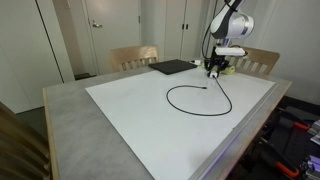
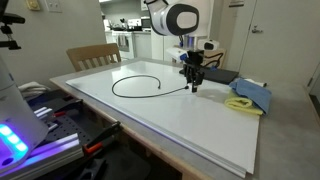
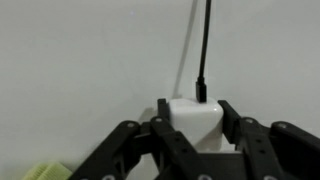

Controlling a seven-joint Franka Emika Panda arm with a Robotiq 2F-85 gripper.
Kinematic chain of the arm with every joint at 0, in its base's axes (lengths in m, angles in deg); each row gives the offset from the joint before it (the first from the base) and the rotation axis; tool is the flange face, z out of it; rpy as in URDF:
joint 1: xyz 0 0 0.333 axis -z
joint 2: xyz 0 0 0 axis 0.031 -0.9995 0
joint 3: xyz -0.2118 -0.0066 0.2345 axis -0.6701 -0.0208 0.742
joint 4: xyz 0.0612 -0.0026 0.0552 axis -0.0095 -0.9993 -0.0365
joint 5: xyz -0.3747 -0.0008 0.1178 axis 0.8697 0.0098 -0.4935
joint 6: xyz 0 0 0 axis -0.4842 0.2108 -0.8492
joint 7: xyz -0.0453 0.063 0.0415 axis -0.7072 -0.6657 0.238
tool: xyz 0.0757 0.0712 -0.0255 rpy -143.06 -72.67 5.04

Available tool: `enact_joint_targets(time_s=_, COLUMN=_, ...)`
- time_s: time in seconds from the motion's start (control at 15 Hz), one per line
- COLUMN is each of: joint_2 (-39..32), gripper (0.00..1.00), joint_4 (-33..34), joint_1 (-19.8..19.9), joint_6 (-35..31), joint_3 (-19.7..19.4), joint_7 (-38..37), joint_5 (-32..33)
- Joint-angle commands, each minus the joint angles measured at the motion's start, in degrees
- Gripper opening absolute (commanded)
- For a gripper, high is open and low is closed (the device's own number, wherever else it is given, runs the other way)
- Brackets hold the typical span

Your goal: Wind the charging cable

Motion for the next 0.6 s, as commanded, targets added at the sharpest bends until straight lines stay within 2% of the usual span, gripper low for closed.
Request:
enact_joint_targets(time_s=0.0, joint_2=-0.39, gripper=0.27, joint_4=1.72, joint_1=-2.76, joint_6=0.58, joint_3=0.36, joint_7=1.21, joint_5=3.64)
enact_joint_targets(time_s=0.07, joint_2=-0.69, gripper=0.27, joint_4=2.26, joint_1=-4.56, joint_6=0.45, joint_3=-0.86, joint_7=-1.00, joint_5=5.16)
enact_joint_targets(time_s=0.13, joint_2=0.02, gripper=0.52, joint_4=0.92, joint_1=-2.53, joint_6=0.10, joint_3=0.52, joint_7=0.03, joint_5=3.01)
enact_joint_targets(time_s=0.4, joint_2=0.04, gripper=0.52, joint_4=1.33, joint_1=-4.27, joint_6=0.17, joint_3=0.02, joint_7=-0.93, joint_5=4.27)
enact_joint_targets(time_s=0.47, joint_2=-0.05, gripper=0.27, joint_4=1.50, joint_1=-4.42, joint_6=0.29, joint_3=0.21, joint_7=-0.46, joint_5=4.53)
enact_joint_targets(time_s=0.53, joint_2=0.00, gripper=0.27, joint_4=1.56, joint_1=-4.02, joint_6=0.71, joint_3=1.46, joint_7=1.27, joint_5=4.26)
